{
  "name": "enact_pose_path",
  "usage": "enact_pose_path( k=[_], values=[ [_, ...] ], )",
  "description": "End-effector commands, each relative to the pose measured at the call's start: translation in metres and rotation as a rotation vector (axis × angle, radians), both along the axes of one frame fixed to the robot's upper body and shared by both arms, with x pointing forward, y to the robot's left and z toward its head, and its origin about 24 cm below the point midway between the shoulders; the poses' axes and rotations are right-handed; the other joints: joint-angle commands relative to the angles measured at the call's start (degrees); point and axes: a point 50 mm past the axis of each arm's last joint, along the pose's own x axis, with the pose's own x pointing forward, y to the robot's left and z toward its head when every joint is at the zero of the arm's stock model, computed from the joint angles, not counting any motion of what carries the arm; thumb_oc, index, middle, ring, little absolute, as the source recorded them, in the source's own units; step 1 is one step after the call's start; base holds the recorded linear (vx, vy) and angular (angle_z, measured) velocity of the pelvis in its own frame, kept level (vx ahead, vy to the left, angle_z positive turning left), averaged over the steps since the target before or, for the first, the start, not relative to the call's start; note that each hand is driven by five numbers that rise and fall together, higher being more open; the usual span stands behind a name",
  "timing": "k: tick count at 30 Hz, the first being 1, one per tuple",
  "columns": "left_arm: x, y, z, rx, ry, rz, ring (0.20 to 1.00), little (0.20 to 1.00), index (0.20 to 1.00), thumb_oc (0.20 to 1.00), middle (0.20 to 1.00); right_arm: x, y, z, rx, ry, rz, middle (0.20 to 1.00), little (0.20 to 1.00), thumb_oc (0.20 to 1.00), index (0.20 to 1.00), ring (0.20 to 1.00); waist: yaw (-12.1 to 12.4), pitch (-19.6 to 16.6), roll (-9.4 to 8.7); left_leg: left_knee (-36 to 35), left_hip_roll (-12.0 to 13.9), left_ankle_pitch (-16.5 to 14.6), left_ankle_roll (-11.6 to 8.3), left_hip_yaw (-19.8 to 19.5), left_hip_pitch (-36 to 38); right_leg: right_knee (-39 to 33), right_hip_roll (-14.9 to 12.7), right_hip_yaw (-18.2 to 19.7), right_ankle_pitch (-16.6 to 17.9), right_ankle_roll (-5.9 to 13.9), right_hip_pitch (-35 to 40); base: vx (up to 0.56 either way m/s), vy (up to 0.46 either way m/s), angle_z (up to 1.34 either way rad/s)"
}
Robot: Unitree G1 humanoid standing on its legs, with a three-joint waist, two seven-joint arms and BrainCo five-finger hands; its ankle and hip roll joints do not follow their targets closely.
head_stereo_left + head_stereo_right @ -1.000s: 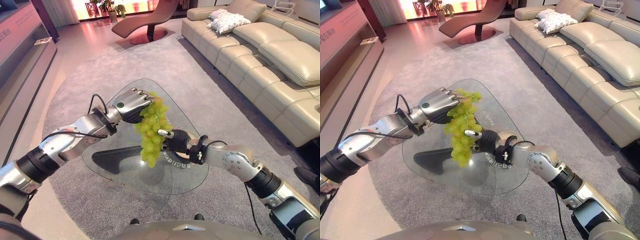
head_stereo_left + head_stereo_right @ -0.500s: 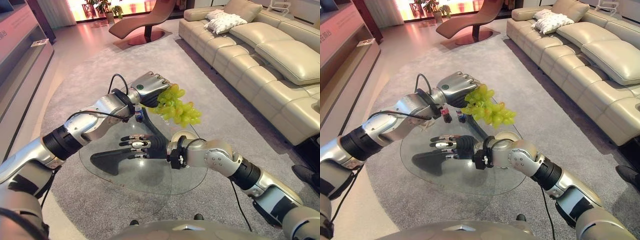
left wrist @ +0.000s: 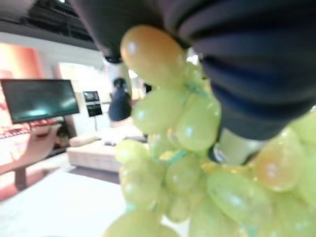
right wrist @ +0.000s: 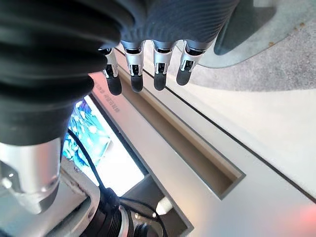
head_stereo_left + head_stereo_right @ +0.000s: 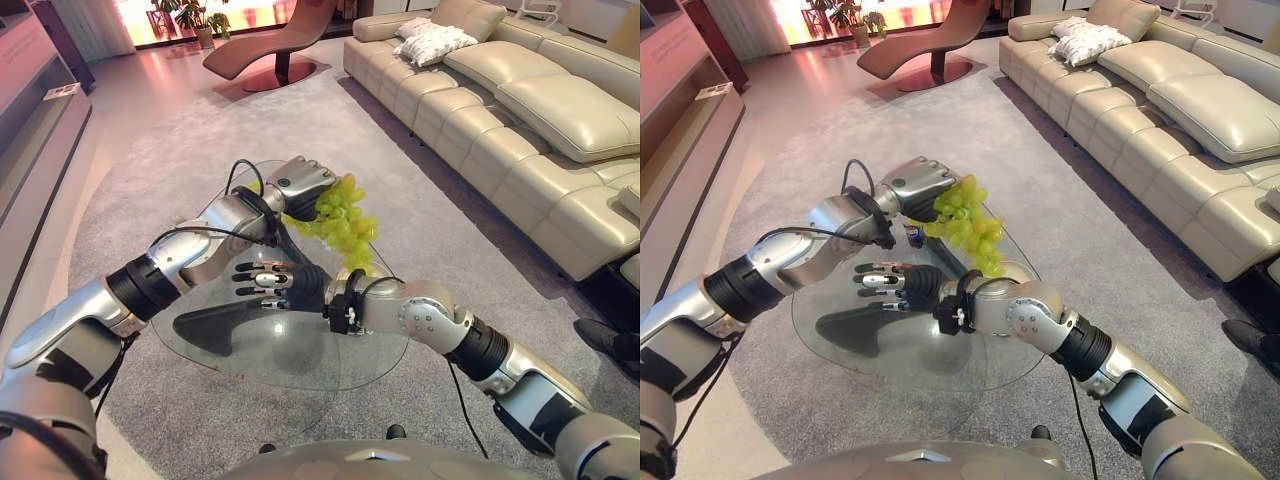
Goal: Pick up fruits into the plate
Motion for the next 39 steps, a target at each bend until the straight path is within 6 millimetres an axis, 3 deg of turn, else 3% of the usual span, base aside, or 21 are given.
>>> enact_pose_path(
  k=[1, 6, 7, 9, 10, 11, 12, 13, 16, 17, 18, 20, 23, 28, 31, 34, 36, 39],
  values=[
    [0.013, 0.035, 0.070, -0.160, -0.302, 0.128, 0.200, 0.200, 0.200, 0.200, 0.200, 0.000, 0.002, 0.022, 0.125, -0.065, 0.109, 1.000, 1.000, 1.000, 1.000, 1.000, 1.36, 0.48, -2.03, 2.83, -2.67, -7.80, 2.17, -2.06, -1.19, 3.53, 1.18, -1.91, -7.92, 0.09, 2.50, 0.00, 0.000, 0.00],
    [0.004, 0.056, 0.080, -0.288, -0.391, 0.140, 0.200, 0.200, 0.200, 0.200, 0.200, -0.001, -0.026, 0.004, 0.069, -0.114, 0.184, 1.000, 1.000, 1.000, 1.000, 1.000, 1.77, 0.44, -2.55, 2.50, -2.41, -8.02, 1.94, -2.42, -0.93, 3.44, 1.13, -2.28, -8.32, 0.21, 2.95, 0.02, -0.011, 0.03],
    [0.000, 0.065, 0.083, -0.304, -0.418, 0.152, 0.200, 0.200, 0.200, 0.200, 0.200, 0.005, -0.047, -0.006, -0.002, -0.148, 0.127, 1.000, 1.000, 1.000, 1.000, 1.000, 1.75, 0.44, -2.81, 2.47, -2.35, -7.95, 1.83, -2.59, -0.99, 3.53, 1.10, -2.39, -8.29, 0.22, 2.88, 0.00, -0.015, 0.05],
    [-0.003, 0.072, 0.085, -0.314, -0.435, 0.162, 0.200, 0.200, 0.200, 0.200, 0.200, 0.010, -0.064, -0.014, -0.061, -0.169, 0.091, 1.000, 1.000, 1.000, 1.000, 1.000, 1.52, 0.42, -2.87, 2.30, -2.33, -7.82, 1.80, -2.63, -0.97, 3.52, 1.08, -2.30, -8.20, 0.24, 2.79, 0.00, -0.005, 0.02],
    [-0.005, 0.077, 0.087, -0.318, -0.447, 0.169, 0.200, 0.200, 0.200, 0.200, 0.200, 0.013, -0.076, -0.020, -0.115, -0.182, 0.067, 1.000, 1.000, 1.000, 1.000, 1.000, 1.34, 0.41, -2.90, 2.20, -2.30, -7.74, 1.76, -2.57, -0.94, 3.57, 1.08, -2.27, -8.17, 0.27, 2.71, 0.00, 0.000, 0.00],
    [-0.009, 0.087, 0.091, -0.325, -0.464, 0.185, 0.200, 0.200, 0.200, 0.200, 0.200, 0.017, -0.103, -0.029, -0.196, -0.192, 0.004, 1.000, 1.000, 1.000, 1.000, 1.000, 0.94, 0.46, -2.89, 2.06, -2.21, -7.62, 1.72, -2.45, -0.82, 3.64, 1.07, -2.16, -8.07, 0.28, 2.64, 0.00, 0.000, 0.00],
    [-0.010, 0.090, 0.092, -0.327, -0.467, 0.188, 0.200, 0.200, 0.200, 0.200, 0.200, 0.018, -0.110, -0.032, -0.218, -0.196, -0.006, 1.000, 1.000, 1.000, 1.000, 1.000, 0.83, 0.47, -2.87, 2.05, -2.22, -7.61, 1.71, -2.39, -0.78, 3.68, 1.08, -2.15, -8.08, 0.28, 2.64, 0.00, 0.000, 0.00],
    [-0.013, 0.096, 0.093, -0.336, -0.477, 0.192, 0.200, 0.200, 0.200, 0.200, 0.200, 0.025, -0.134, -0.041, -0.325, -0.226, -0.107, 1.000, 1.000, 1.000, 1.000, 1.000, 0.53, 0.53, -2.87, 2.01, -2.18, -7.55, 1.69, -2.28, -0.70, 3.75, 1.07, -2.09, -8.02, 0.29, 2.63, 0.00, 0.000, 0.00],
    [-0.017, 0.105, 0.091, -0.337, -0.478, 0.199, 0.200, 0.200, 0.200, 0.200, 0.200, 0.032, -0.176, -0.051, -0.470, -0.251, -0.320, 1.000, 1.000, 1.000, 1.000, 1.000, -0.04, 0.78, -2.74, 1.87, -2.08, -7.44, 1.71, -2.22, -0.37, 3.86, 1.08, -1.91, -7.89, 0.29, 2.71, 0.00, 0.000, 0.00],
    [-0.020, 0.108, 0.089, -0.328, -0.470, 0.197, 0.200, 0.200, 0.200, 0.200, 0.200, 0.039, -0.199, -0.049, -0.517, -0.296, -0.532, 1.000, 1.000, 1.000, 1.000, 1.000, -0.33, 0.89, -2.59, 1.91, -2.08, -7.47, 1.76, -2.18, -0.33, 4.01, 1.11, -1.80, -7.85, 0.27, 2.62, 0.00, 0.000, 0.00],
    [-0.021, 0.109, 0.087, -0.318, -0.459, 0.198, 0.200, 0.200, 0.200, 0.200, 0.200, 0.045, -0.212, -0.043, -0.540, -0.352, -0.672, 1.000, 1.000, 1.000, 1.000, 1.000, -0.56, 0.99, -2.43, 1.99, -2.09, -7.52, 1.80, -2.08, -0.29, 4.12, 1.15, -1.74, -7.85, 0.30, 2.59, 0.00, 0.000, 0.00],
    [-0.023, 0.107, 0.086, -0.303, -0.447, 0.195, 0.200, 0.200, 0.200, 0.200, 0.200, 0.054, -0.218, -0.027, -0.502, -0.437, -0.827, 1.000, 1.000, 1.000, 1.000, 1.000, -0.68, 1.24, -2.10, 2.03, -2.17, -7.69, 1.97, -2.07, -0.29, 4.28, 1.25, -1.66, -7.87, 0.30, 2.42, 0.00, 0.000, 0.00],
    [-0.024, 0.103, 0.083, -0.283, -0.411, 0.181, 0.200, 0.200, 0.200, 0.200, 0.200, 0.066, -0.208, 0.012, -0.316, -0.622, -1.036, 1.000, 1.000, 1.000, 1.000, 1.000, -0.81, 1.86, -1.10, 2.12, -2.48, -8.11, 2.27, -2.16, -0.37, 4.53, 1.45, -1.31, -8.11, 0.08, 2.11, -0.03, 0.044, -0.07],
    [-0.019, 0.087, 0.076, -0.253, -0.350, 0.135, 0.200, 0.200, 0.200, 0.200, 0.200, 0.073, -0.176, 0.054, -0.153, -0.835, -1.085, 1.000, 1.000, 1.000, 1.000, 1.000, -0.38, 2.07, -0.07, 2.53, -2.89, -8.33, 2.54, -2.39, -0.78, 4.41, 1.40, -1.17, -7.95, 0.00, 1.92, -0.02, 0.025, -0.08],
    [-0.017, 0.071, 0.073, -0.212, -0.289, 0.075, 0.200, 0.200, 0.200, 0.200, 0.200, 0.073, -0.153, 0.083, -0.039, -0.952, -1.027, 1.000, 1.000, 1.000, 1.000, 1.000, 0.16, 1.93, 0.32, 2.85, -3.00, -8.56, 2.48, -2.60, -0.99, 4.25, 1.19, -1.47, -8.01, 0.11, 2.04, 0.00, 0.000, 0.00],
    [-0.017, 0.061, 0.073, -0.190, -0.254, 0.040, 0.200, 0.200, 0.200, 0.200, 0.200, 0.071, -0.140, 0.095, 0.010, -1.000, -0.974, 1.000, 1.000, 1.000, 1.000, 1.000, 0.45, 1.84, 0.49, 2.92, -3.04, -8.62, 2.44, -2.71, -1.02, 4.14, 1.09, -1.72, -7.97, 0.16, 2.12, 0.01, 0.002, 0.07],
    [-0.018, 0.049, 0.071, -0.150, -0.202, -0.011, 0.200, 0.200, 0.200, 0.200, 0.200, 0.066, -0.118, 0.111, 0.080, -1.028, -0.863, 1.000, 1.000, 1.000, 1.000, 1.000, 0.78, 1.79, 0.57, 3.29, -3.13, -8.79, 2.36, -2.93, -1.26, 4.18, 1.00, -1.78, -8.06, 0.19, 2.10, 0.01, -0.003, 0.04],
    [-0.018, 0.040, 0.070, -0.121, -0.170, -0.043, 0.200, 0.200, 0.200, 0.200, 0.200, 0.063, -0.101, 0.114, 0.127, -0.993, -0.755, 1.000, 1.000, 1.000, 1.000, 1.000, 0.97, 1.73, 0.52, 3.47, -3.18, -8.83, 2.33, -2.98, -1.39, 4.29, 0.92, -1.89, -8.13, 0.19, 2.06, 0.00, -0.001, 0.01]
  ],
)
